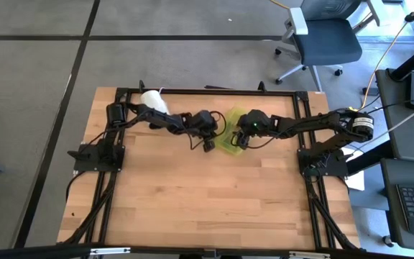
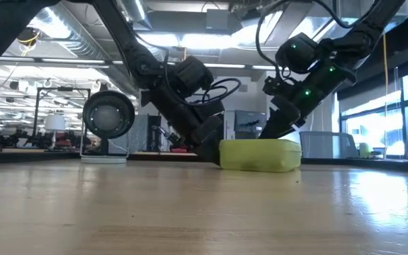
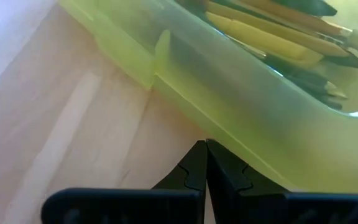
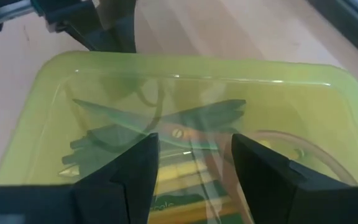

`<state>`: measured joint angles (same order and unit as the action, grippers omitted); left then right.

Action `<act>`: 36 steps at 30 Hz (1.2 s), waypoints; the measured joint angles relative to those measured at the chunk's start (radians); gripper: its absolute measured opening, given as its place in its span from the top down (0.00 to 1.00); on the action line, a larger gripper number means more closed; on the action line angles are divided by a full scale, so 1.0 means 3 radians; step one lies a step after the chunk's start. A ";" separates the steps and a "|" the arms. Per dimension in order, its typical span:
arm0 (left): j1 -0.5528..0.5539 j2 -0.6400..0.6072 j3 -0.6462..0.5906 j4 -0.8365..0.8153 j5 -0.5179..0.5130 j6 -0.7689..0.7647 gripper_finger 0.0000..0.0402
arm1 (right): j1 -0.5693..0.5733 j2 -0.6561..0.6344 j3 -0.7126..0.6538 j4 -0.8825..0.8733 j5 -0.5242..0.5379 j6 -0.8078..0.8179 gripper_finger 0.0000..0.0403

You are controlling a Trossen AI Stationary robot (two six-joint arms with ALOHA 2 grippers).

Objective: Pick & place school supplies into a supply box
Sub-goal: Close the yellow supply box, then return to Home Position

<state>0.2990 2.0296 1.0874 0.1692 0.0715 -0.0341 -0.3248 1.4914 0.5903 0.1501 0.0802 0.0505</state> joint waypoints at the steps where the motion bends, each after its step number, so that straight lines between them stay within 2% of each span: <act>1: -0.0017 -0.0001 0.0000 0.0003 -0.0011 -0.0020 1.00 | 0.0000 0.0000 0.0001 -0.0010 -0.0010 -0.0011 0.48; 6: -0.0079 -0.0003 0.0000 0.0020 -0.0027 -0.0031 0.99 | 0.0001 -0.0036 0.0001 -0.0053 -0.0039 -0.0313 0.48; 12: -0.0196 -0.0010 0.0012 0.0088 0.0078 -0.0191 1.00 | -0.0050 -0.0200 -0.0007 -0.0211 -0.0428 -0.0545 0.48; 16: -0.0305 -0.0013 0.0012 0.0234 0.0062 -0.0298 0.99 | -0.0050 -0.0384 -0.0008 -0.0272 -0.0231 -0.0643 0.48; 21: -0.0407 -0.0012 0.0013 0.0402 0.0017 -0.0443 1.00 | -0.0050 -0.0737 -0.0008 -0.0320 -0.0225 -0.0569 0.48; 27: -0.0436 0.0008 0.0013 0.0443 -0.0089 -0.0517 1.00 | 0.0003 -0.1226 -0.0008 -0.0674 -0.0220 -0.0371 0.48; 31: -0.0413 -0.0332 0.0007 0.0006 -0.0132 -0.0382 0.99 | 0.0104 -0.1501 -0.0008 -0.0876 -0.0243 -0.0276 0.48; 33: -0.0405 -0.0650 -0.0015 -0.0182 -0.0228 -0.0286 0.99 | 0.0176 -0.1652 -0.0016 -0.1018 -0.0246 -0.0172 0.48; 36: -0.0434 -0.1207 -0.0266 -0.0239 -0.0502 -0.0107 1.00 | 0.0298 -0.1962 -0.0224 -0.0992 -0.0248 -0.0093 0.48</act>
<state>0.1688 1.6675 1.0075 0.0975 -0.0792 -0.0664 -0.2354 0.9028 0.5233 -0.1473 0.0056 0.0225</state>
